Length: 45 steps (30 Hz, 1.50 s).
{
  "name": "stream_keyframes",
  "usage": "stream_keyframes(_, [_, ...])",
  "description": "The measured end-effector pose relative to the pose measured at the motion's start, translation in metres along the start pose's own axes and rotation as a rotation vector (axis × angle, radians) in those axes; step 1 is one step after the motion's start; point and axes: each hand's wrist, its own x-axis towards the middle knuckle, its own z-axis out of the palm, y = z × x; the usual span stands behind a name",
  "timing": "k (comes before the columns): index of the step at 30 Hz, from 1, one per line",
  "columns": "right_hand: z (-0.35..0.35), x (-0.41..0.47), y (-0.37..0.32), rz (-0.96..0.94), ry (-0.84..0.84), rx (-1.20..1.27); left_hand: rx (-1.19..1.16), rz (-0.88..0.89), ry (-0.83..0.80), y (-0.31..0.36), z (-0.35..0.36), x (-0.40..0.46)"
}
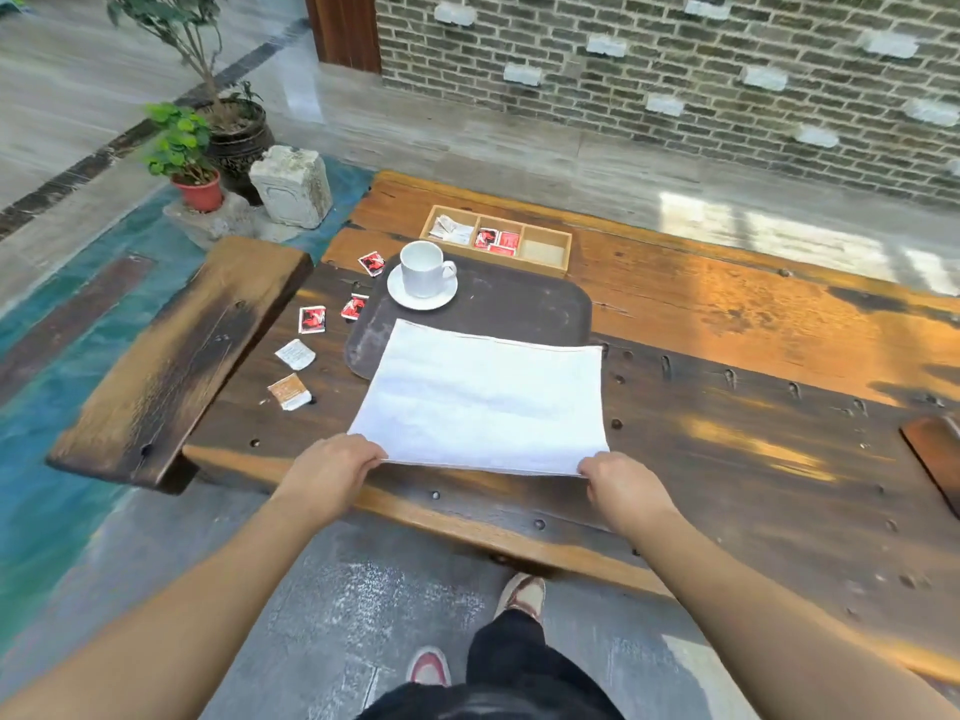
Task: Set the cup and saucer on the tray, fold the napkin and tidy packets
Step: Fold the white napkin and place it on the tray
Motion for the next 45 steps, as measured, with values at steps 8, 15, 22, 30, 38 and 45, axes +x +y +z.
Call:
stream_keyframes(8, [0.046, -0.064, -0.03, 0.046, -0.17, -0.048, 0.037, 0.021, -0.165, -0.025, 0.027, -0.065])
stream_keyframes(15, [0.045, -0.076, -0.029, 0.08, -0.165, 0.012, 0.004, 0.025, -0.145, -0.033, 0.023, -0.076])
stream_keyframes(22, [0.011, -0.034, -0.006, 0.074, -0.034, 0.13, -0.032, -0.068, -0.061, -0.032, 0.002, -0.023])
stream_keyframes(30, [-0.015, 0.042, 0.031, 0.007, 0.011, 0.186, -0.009, -0.19, -0.033, -0.035, -0.012, 0.047])
stream_keyframes(38, [-0.028, 0.121, 0.062, 0.003, -0.047, 0.212, -0.01, -0.25, -0.081, -0.045, -0.012, 0.125])
stream_keyframes(45, [-0.019, 0.179, 0.082, 0.051, -0.114, 0.26, 0.132, -0.264, -0.187, -0.056, 0.0, 0.188])
